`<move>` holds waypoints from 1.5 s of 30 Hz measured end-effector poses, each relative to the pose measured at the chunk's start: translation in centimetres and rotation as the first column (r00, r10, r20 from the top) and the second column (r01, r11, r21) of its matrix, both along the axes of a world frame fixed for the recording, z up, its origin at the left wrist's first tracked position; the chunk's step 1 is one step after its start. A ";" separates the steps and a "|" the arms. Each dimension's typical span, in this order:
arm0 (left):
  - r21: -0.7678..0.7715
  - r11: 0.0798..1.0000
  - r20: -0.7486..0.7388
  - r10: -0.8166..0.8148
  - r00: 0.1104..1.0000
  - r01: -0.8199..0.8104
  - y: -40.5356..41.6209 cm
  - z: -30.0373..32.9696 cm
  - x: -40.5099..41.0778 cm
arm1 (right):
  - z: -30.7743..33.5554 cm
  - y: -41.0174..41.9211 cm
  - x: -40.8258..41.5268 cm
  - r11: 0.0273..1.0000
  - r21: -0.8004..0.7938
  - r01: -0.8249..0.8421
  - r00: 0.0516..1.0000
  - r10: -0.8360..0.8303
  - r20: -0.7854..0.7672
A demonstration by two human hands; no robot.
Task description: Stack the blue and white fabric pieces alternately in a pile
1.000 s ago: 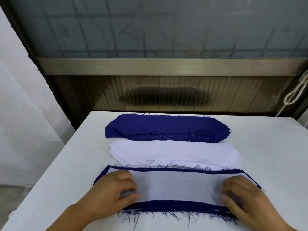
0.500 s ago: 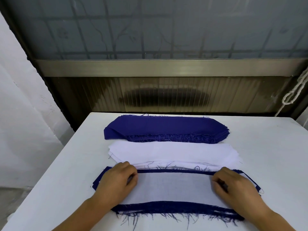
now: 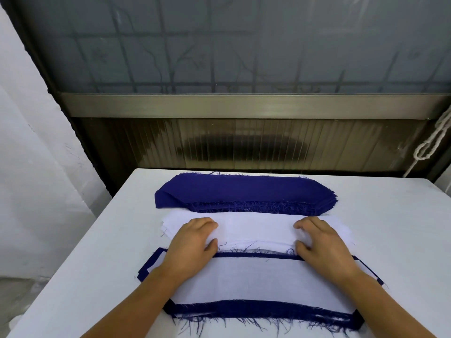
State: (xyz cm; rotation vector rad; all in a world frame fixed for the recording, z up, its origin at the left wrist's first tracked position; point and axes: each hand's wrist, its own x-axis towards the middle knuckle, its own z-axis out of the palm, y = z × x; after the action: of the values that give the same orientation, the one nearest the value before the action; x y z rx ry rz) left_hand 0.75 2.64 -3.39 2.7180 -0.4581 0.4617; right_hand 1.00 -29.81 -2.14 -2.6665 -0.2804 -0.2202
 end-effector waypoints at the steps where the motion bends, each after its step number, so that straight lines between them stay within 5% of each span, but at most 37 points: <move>1: -0.013 1.000 0.002 0.001 1.000 -0.001 0.1 -0.3 0.0 | -0.4 0.0 -0.1 1.000 -0.004 -0.003 1.000 0.003 0.013; 12: -0.058 0.997 0.157 -0.043 0.987 0.053 0.2 -0.8 -0.5 | -1.7 -0.3 -0.5 0.998 0.040 0.039 0.979 -0.046 0.199; 36: -0.183 0.983 0.109 -0.010 0.994 0.030 0.4 -0.1 -0.7 | -1.4 -0.5 -0.6 0.994 0.094 0.056 0.959 -0.080 0.273; 45: -0.279 0.960 0.016 0.047 0.999 -0.041 0.4 -0.4 -0.8 | -0.9 -0.6 -0.7 0.953 0.297 0.061 0.998 -0.068 0.012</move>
State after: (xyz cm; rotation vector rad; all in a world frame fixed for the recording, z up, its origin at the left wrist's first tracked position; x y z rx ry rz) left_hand -0.02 3.00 -3.82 2.4573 -0.3121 0.5264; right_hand 0.32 -30.38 -3.00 -2.3782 -0.1532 -0.2885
